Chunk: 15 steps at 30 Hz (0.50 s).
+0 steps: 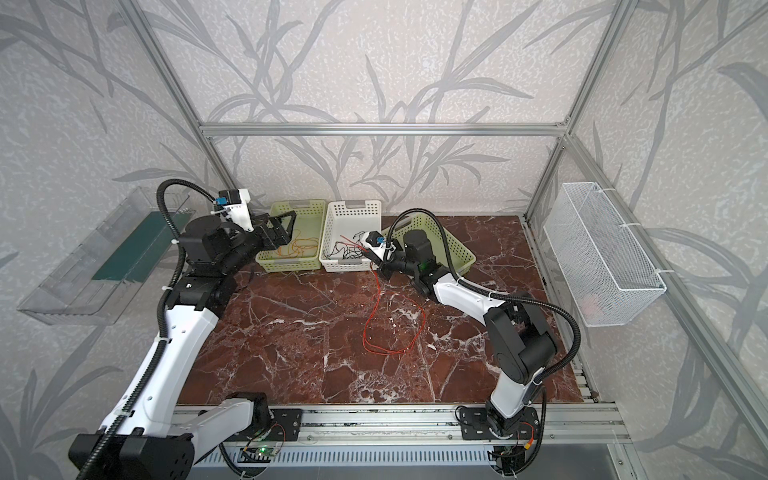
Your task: Untangle the cables
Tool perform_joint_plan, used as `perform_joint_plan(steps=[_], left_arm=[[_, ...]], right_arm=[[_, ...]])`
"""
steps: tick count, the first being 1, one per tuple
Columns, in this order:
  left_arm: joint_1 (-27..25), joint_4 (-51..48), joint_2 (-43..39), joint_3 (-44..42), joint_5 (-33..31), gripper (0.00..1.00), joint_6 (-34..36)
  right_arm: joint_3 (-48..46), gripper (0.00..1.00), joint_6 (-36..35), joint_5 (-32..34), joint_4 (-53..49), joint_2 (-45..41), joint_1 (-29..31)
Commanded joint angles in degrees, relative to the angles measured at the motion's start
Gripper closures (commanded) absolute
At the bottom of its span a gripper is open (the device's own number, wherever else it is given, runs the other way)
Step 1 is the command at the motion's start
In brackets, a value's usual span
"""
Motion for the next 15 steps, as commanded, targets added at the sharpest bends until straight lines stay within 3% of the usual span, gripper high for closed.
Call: perform_joint_plan(steps=[1,8,15], left_arm=[[-0.74,7.20,-0.20,-3.49,7.98,0.06,-10.50],[-4.49,12.16,-0.36,-9.72,5.89,0.06,-18.89],[-7.94,18.91,3.71,-11.11,4.34,0.06,-34.82]], right_arm=[[-0.79,1.00,7.35,-2.37,6.79,-3.17,0.06],[-1.72,1.00,10.78,-2.04,10.78,-3.79,-0.04],[-3.21,1.00,10.03,-1.14,12.81,-3.90,0.01]])
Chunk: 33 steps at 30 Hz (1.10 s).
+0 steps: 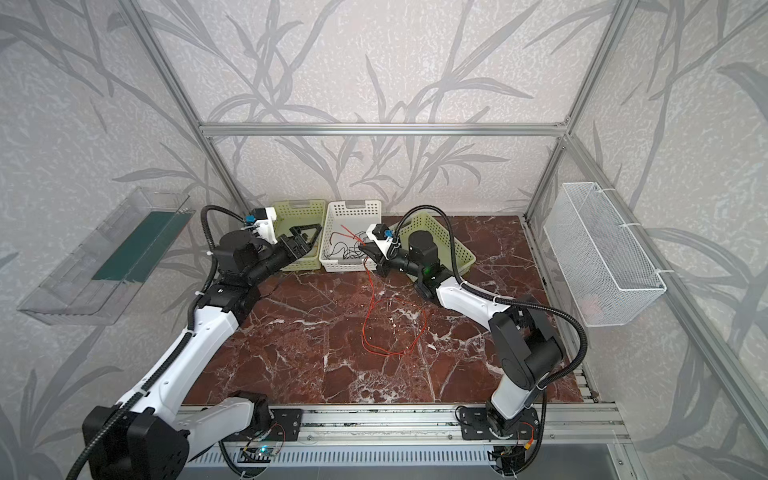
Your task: Untangle the cables
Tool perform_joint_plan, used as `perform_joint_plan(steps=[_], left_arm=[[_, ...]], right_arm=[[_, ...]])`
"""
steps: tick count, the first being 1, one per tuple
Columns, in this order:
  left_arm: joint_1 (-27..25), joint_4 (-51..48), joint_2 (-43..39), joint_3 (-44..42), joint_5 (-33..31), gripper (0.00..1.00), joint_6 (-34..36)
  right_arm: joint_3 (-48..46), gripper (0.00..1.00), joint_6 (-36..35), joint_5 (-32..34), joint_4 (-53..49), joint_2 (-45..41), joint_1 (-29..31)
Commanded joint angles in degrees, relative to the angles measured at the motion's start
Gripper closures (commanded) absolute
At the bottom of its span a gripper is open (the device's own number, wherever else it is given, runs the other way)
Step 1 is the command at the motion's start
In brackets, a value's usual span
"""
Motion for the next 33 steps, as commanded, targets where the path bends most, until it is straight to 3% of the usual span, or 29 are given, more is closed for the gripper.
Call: perform_joint_plan(steps=[1,9,18,29,33], left_arm=[[-1.95,6.82,1.88,-0.37,-1.30,0.06,-11.38],[-5.63,8.72,5.10,-0.55,-3.50,0.07,-21.28],[-7.87,6.60,2.97,-2.11,-7.92,0.08,-24.36],[-9.57,11.36,7.61,-1.69,-10.35,0.09,-29.54],[-9.75,13.00,9.37,-1.33,-10.15,0.21,-29.66]], right_arm=[[-1.29,1.00,0.56,0.25,3.59,-1.50,-0.03],[-2.74,1.00,0.15,2.05,7.36,-1.64,-0.04],[-3.20,1.00,-2.23,8.99,8.28,-1.35,-0.07],[-5.33,1.00,0.25,2.63,14.54,-0.98,0.12],[-5.88,1.00,0.51,1.13,14.54,-1.15,0.17]])
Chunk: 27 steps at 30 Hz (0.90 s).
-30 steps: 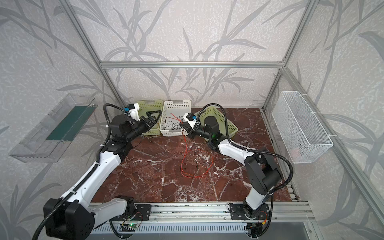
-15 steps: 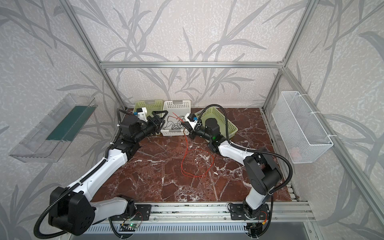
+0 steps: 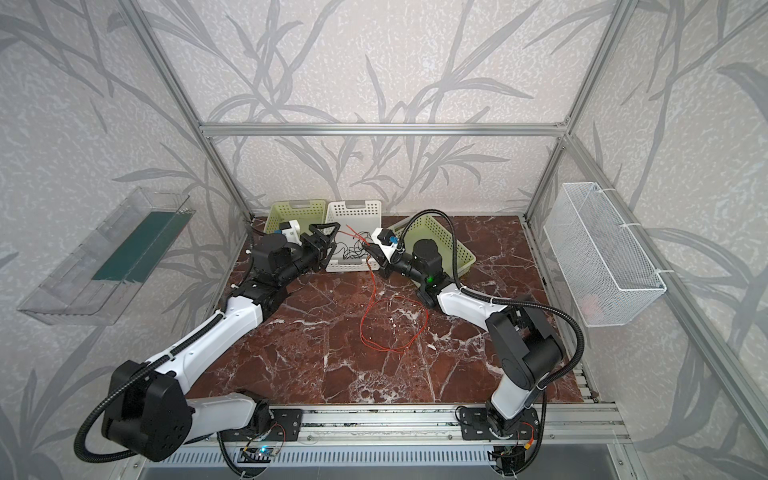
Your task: Untangle the cables
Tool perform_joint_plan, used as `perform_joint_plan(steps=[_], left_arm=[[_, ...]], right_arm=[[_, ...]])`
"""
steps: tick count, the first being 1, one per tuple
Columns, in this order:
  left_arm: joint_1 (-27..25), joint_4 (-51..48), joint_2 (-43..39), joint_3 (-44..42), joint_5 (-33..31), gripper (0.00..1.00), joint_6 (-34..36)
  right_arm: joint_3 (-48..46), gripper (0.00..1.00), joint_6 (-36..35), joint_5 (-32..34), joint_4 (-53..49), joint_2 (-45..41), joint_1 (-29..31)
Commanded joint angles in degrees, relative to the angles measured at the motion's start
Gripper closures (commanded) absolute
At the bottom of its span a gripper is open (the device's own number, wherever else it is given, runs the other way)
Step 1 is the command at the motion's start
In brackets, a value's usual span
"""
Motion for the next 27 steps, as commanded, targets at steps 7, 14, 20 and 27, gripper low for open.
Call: perform_joint_plan(steps=[7,14,20,27], left_arm=[[-0.44,6.72,3.04,1.33,1.41,0.83,0.59],[-0.62,6.06,2.82,2.87,3.08,1.00,3.27],[-0.61,-7.21,-0.72,5.61,3.16,0.49,14.91],[-0.57,-6.22,-4.91,1.50,2.39,0.18,4.89]], right_arm=[[-0.22,0.99,0.98,-2.08,2.86,-0.94,0.58],[-0.63,0.95,0.22,-0.52,0.68,-2.10,0.71],[-1.08,1.00,-1.77,4.03,-1.58,-3.41,0.53],[-1.39,1.00,-2.09,8.02,-0.79,-3.33,0.20]])
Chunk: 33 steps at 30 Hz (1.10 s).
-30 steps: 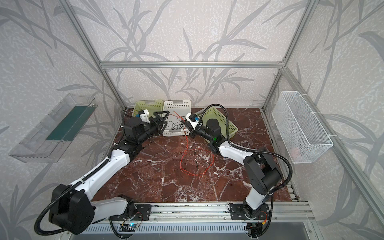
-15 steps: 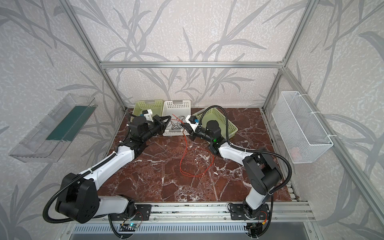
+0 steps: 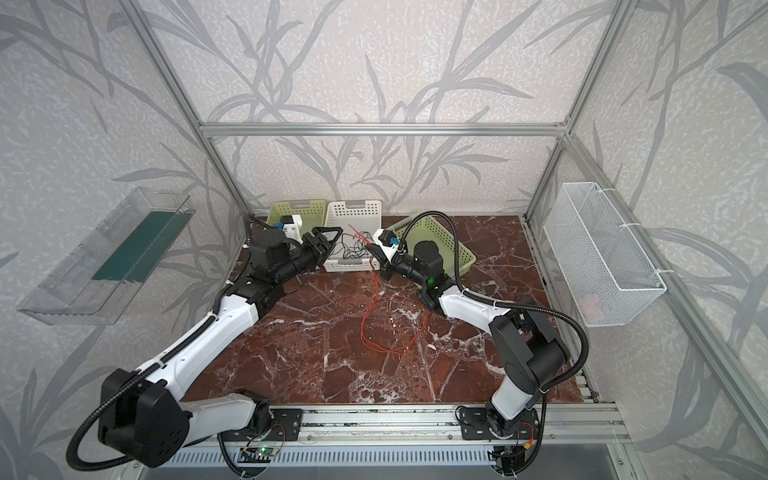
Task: Untangle the cables
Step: 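Hold the red cables up with the right gripper while the left gripper grasps them below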
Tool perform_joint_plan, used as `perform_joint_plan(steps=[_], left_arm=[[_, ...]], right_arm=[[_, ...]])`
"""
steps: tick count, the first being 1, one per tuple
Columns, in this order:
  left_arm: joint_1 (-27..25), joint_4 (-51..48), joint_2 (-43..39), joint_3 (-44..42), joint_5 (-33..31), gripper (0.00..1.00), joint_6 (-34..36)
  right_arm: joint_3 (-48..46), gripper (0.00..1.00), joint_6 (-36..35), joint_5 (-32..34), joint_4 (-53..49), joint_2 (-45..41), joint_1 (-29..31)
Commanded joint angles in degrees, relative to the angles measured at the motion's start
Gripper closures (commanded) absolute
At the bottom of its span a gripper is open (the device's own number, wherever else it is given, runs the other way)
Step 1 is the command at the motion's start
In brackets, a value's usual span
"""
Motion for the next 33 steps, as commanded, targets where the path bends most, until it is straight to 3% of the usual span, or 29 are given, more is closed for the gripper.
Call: perform_joint_plan(steps=[1,7,13,20,23,27,29,31,32,33], left_arm=[[-0.41,3.91,-0.79,-1.98,0.74,0.14,-9.25],[-2.97,4.41,0.26,-1.66,-1.33,0.11,-14.16],[-4.16,14.58,4.66,-3.42,-2.25,0.12,-21.21],[-4.66,15.90,6.64,-2.59,-4.41,0.16,-21.26],[-4.57,16.52,7.38,-2.39,-4.50,0.28,-20.44],[-4.65,17.51,8.94,-1.05,-3.10,0.69,-18.28],[-4.66,17.78,9.58,-0.66,-2.38,0.83,-18.09],[-4.66,18.95,9.98,-0.73,-2.21,0.97,-18.01],[-4.67,19.55,10.02,-0.69,-1.98,1.00,-17.74],[-4.59,19.78,10.08,-0.46,-1.81,1.00,-17.12]], right_arm=[[-0.28,1.00,-0.97,3.20,1.10,-1.36,-0.10],[0.17,1.00,-0.08,2.73,3.55,-0.20,-0.05],[-0.59,1.00,0.95,0.00,5.79,-0.10,0.18],[-2.12,1.00,1.92,-2.03,8.17,-0.28,0.21],[-2.06,1.00,2.27,-3.50,8.23,-0.06,0.24],[-1.94,1.00,2.57,-3.55,7.59,0.07,0.45],[-1.73,0.99,2.95,-3.49,6.91,-0.23,0.56],[-1.09,0.93,2.39,-3.70,4.53,-0.75,0.90],[-0.90,0.86,2.28,-3.84,3.68,-1.00,0.98],[-0.99,0.73,2.94,-3.64,3.41,-1.30,1.03]])
